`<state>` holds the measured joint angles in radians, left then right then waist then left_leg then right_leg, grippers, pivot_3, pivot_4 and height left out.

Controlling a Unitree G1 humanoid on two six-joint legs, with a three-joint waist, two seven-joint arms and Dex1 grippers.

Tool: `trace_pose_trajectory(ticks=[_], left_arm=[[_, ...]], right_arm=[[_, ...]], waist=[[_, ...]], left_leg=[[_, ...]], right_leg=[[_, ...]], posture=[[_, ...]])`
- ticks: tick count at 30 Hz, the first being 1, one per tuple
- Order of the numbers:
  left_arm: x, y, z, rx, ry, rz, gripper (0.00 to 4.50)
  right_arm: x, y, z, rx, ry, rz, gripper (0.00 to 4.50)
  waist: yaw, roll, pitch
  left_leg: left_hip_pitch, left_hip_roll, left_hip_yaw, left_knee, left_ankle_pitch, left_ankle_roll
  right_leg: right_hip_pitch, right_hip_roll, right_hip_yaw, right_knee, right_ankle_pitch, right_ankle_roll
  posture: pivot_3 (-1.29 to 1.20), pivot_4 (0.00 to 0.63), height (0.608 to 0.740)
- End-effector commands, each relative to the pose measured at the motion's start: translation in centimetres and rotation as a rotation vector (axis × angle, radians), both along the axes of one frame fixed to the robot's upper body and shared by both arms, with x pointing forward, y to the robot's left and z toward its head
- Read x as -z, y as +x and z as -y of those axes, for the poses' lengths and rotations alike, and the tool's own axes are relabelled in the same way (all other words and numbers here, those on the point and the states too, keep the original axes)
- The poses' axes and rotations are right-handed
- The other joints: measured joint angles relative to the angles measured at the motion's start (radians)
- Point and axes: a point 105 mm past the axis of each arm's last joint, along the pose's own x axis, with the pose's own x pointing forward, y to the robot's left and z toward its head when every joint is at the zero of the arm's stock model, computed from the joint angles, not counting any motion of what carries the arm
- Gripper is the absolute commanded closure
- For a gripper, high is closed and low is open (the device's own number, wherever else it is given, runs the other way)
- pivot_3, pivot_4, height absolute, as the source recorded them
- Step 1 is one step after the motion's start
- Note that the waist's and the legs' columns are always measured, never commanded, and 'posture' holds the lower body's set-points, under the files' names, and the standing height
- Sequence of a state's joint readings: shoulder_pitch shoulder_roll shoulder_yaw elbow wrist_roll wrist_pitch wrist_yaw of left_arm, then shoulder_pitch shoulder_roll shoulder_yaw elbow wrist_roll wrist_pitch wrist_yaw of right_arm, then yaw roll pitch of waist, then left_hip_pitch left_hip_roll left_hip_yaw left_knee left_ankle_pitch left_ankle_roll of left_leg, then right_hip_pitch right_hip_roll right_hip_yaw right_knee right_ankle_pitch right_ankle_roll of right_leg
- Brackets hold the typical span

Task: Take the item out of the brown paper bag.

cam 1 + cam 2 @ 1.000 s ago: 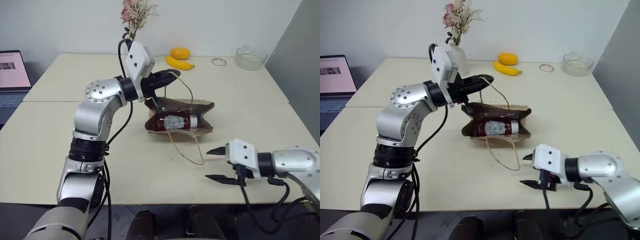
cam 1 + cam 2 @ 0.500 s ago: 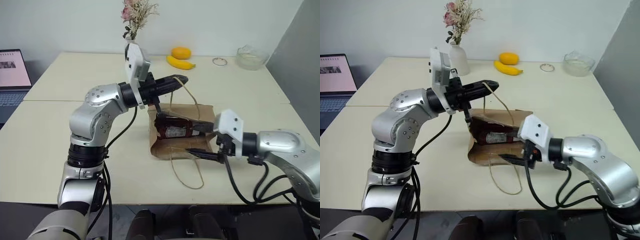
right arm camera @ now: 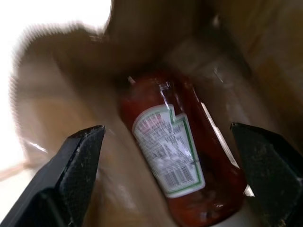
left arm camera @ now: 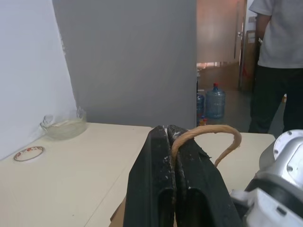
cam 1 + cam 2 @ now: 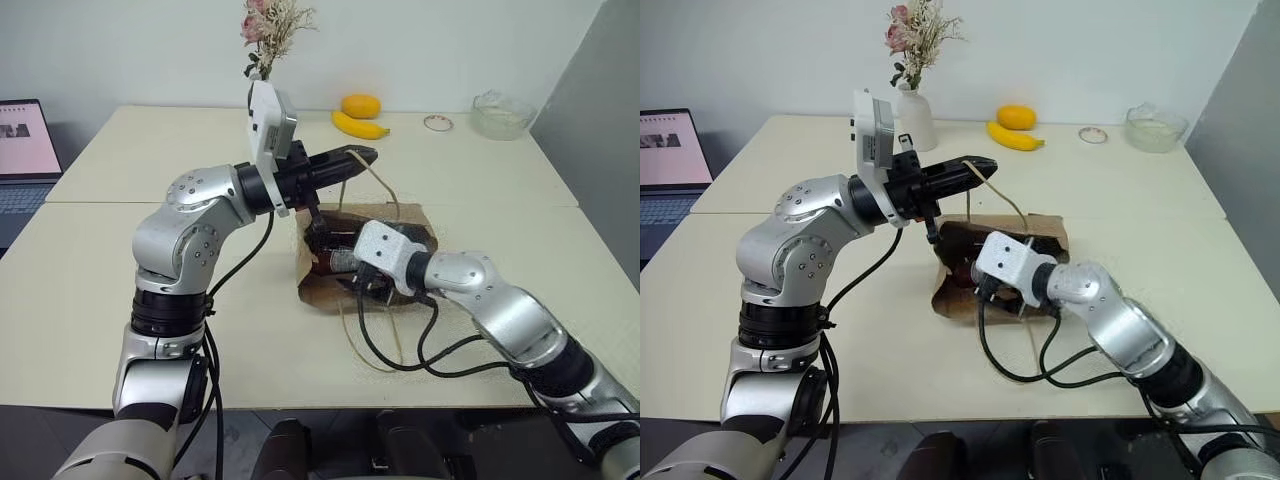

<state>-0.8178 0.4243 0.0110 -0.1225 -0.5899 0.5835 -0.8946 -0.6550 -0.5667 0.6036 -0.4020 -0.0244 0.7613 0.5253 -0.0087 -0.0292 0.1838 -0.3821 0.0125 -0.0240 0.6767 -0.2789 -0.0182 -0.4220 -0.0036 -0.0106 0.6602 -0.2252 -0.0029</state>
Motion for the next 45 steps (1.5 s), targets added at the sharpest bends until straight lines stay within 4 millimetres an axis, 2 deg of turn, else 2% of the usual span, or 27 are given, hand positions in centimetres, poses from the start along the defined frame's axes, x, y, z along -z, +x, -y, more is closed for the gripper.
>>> trace_pose_trajectory(ticks=[1, 4, 8, 14, 19, 22, 24, 28, 29, 33, 40, 43, 45], left_arm=[[-1.3, -0.8, 0.1, 0.011, -0.012, 0.063, 4.50], [-1.3, -0.7, 0.1, 0.008, -0.014, 0.064, 4.50], [-1.5, -0.7, 0.3, 0.011, -0.016, 0.070, 4.50], [-1.5, -0.6, 0.5, 0.013, -0.018, 0.077, 4.50], [-1.4, -0.6, 0.5, 0.010, -0.021, 0.080, 4.50], [-1.4, -0.6, 0.6, 0.006, -0.023, 0.081, 4.50], [-1.3, -0.5, 0.4, -0.002, -0.017, 0.084, 4.50], [-1.2, -0.2, 0.1, -0.023, -0.009, 0.086, 4.50], [-1.2, -0.1, 0.0, -0.026, -0.009, 0.086, 4.50], [-1.1, 0.2, -0.1, -0.037, -0.005, 0.089, 4.50], [-1.0, 1.9, -0.9, -0.135, 0.018, 0.101, 4.50], [-0.8, 3.0, -1.2, -0.192, 0.024, 0.101, 4.50], [-0.7, 3.3, -1.3, -0.211, 0.030, 0.101, 4.50]], right_arm=[[0.2, 0.8, 0.0, 0.013, -0.107, 0.104, 0.04], [0.6, 1.2, 0.0, 0.010, -0.136, 0.113, 0.04], [1.3, 2.9, 0.6, 0.012, -0.280, 0.167, 0.04], [2.5, 4.1, 0.4, -0.026, -0.393, 0.144, 0.04], [3.8, 4.6, 0.4, -0.056, -0.453, 0.090, 0.04], [4.0, 5.0, 0.2, -0.055, -0.455, 0.091, 0.04], [3.8, 4.9, 0.0, -0.082, -0.445, 0.103, 0.41], [2.7, 5.1, 0.3, -0.104, -0.427, 0.163, 1.56], [2.6, 5.0, 0.4, -0.113, -0.426, 0.167, 1.65], [1.4, 4.7, 0.6, -0.141, -0.398, 0.199, 1.67], [-3.0, 2.1, 0.5, -0.246, -0.221, 0.190, 1.68], [-5.5, -0.2, 0.4, -0.336, -0.047, 0.099, 1.68], [-6.4, -1.5, 0.4, -0.400, 0.011, 0.067, 1.68]], waist=[[0.000, 0.000, 0.000], [0.000, 0.000, 0.000], [0.000, 0.000, 0.000], [-0.001, 0.000, 0.000], [-0.002, 0.000, 0.000], [-0.007, 0.000, 0.000], [-0.014, 0.000, 0.000], [-0.018, 0.000, 0.000], [-0.018, 0.000, 0.000], [-0.018, 0.000, 0.000], [-0.018, 0.001, 0.001], [-0.017, 0.001, 0.001], [-0.017, 0.001, 0.001]], left_leg=[[0.000, 0.000, 0.000, 0.000, 0.000, 0.000], [0.000, 0.000, 0.000, 0.000, 0.000, 0.000], [0.000, 0.000, 0.000, 0.000, 0.000, 0.000], [0.000, 0.000, 0.000, 0.000, 0.000, 0.000], [0.001, 0.000, 0.000, 0.000, 0.000, 0.000], [0.002, 0.000, 0.000, 0.000, 0.000, 0.000], [0.003, 0.000, 0.000, 0.000, 0.000, 0.000], [0.002, 0.000, 0.000, 0.000, 0.000, 0.000], [0.002, 0.000, -0.001, 0.000, 0.000, 0.000], [0.001, 0.000, 0.000, 0.000, 0.000, 0.000], [0.000, 0.000, 0.000, 0.000, 0.000, 0.000], [0.000, 0.000, -0.001, 0.000, 0.000, 0.000], [0.000, 0.000, -0.001, 0.000, 0.000, 0.000]], right_leg=[[0.000, 0.000, 0.000, 0.000, 0.000, 0.000], [0.000, 0.000, 0.000, 0.000, 0.000, 0.000], [0.000, 0.000, 0.000, 0.000, 0.000, 0.000], [0.000, 0.000, 0.000, 0.000, 0.000, 0.000], [0.000, 0.000, 0.000, 0.001, 0.000, 0.000], [0.001, 0.000, 0.000, 0.001, 0.000, 0.000], [0.001, 0.000, 0.000, 0.002, 0.000, 0.000], [0.001, 0.000, 0.000, 0.002, 0.000, 0.000], [0.001, 0.000, 0.000, 0.002, 0.000, 0.000], [0.000, 0.000, 0.000, 0.001, 0.000, 0.000], [0.000, 0.000, 0.000, 0.001, 0.000, 0.000], [0.000, 0.000, -0.001, 0.001, 0.000, 0.000], [0.000, 0.000, -0.001, 0.001, 0.000, 0.000]], posture=[[0.00, 0.150, 0.740], [0.00, 0.150, 0.740], [0.00, 0.150, 0.740], [0.00, 0.150, 0.740], [0.00, 0.150, 0.740], [0.00, 0.150, 0.740], [0.00, 0.150, 0.740], [0.00, 0.150, 0.740], [0.00, 0.150, 0.740], [0.00, 0.150, 0.740], [0.00, 0.150, 0.740], [0.00, 0.150, 0.740], [0.00, 0.150, 0.740]])
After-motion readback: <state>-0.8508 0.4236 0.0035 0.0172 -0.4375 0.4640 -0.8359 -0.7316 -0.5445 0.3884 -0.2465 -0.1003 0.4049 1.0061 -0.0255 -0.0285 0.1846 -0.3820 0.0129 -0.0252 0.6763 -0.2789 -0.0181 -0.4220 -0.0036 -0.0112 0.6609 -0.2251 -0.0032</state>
